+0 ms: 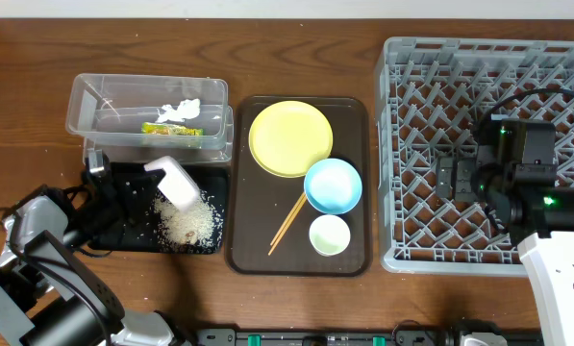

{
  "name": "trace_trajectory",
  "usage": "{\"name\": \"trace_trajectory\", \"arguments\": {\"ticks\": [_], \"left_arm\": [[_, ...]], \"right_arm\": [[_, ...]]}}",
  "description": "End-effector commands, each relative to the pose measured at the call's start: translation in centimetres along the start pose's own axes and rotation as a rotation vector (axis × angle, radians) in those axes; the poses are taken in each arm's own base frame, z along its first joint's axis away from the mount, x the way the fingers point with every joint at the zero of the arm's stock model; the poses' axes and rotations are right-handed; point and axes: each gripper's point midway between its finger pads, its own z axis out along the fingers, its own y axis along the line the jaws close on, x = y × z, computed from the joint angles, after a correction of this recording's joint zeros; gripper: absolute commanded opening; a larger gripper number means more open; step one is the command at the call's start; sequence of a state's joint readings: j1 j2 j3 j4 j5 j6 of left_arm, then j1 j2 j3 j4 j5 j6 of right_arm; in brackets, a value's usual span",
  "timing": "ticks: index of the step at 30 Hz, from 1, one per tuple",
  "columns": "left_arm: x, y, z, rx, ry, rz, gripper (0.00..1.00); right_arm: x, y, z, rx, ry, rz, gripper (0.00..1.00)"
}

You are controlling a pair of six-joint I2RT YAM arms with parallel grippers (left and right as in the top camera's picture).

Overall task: Sort waste into correct bins and load items into the dishwasher rack
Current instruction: 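Tip the white bowl over the black tray to pour out rice, then carry the emptied white bowl back onto the brown tray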

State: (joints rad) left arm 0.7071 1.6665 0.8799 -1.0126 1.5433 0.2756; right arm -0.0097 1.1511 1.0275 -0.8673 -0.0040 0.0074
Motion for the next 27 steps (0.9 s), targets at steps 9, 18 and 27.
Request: {"name": "trace_trajectory", "arguments": {"ticks": [9,18,27], "left_arm": [[2.5,0.4,1.3,-0.096,0.094,0.084,0.06],[8.5,2.3,5.6,-0.525,0.389,0.427,0.06],[11.0,5.7,11.4,-0.890,0.460,0.811,0.06]], "right_arm": [[-0.7,0.1,-0.5,-0.002,-0.022,-0.001,0.99],[-0.8,0.1,-0.5,-0.002,-0.022,0.000,0.99],[-0.6,0.1,-0.5,-0.002,-0.016,0.000,0.99]]}}
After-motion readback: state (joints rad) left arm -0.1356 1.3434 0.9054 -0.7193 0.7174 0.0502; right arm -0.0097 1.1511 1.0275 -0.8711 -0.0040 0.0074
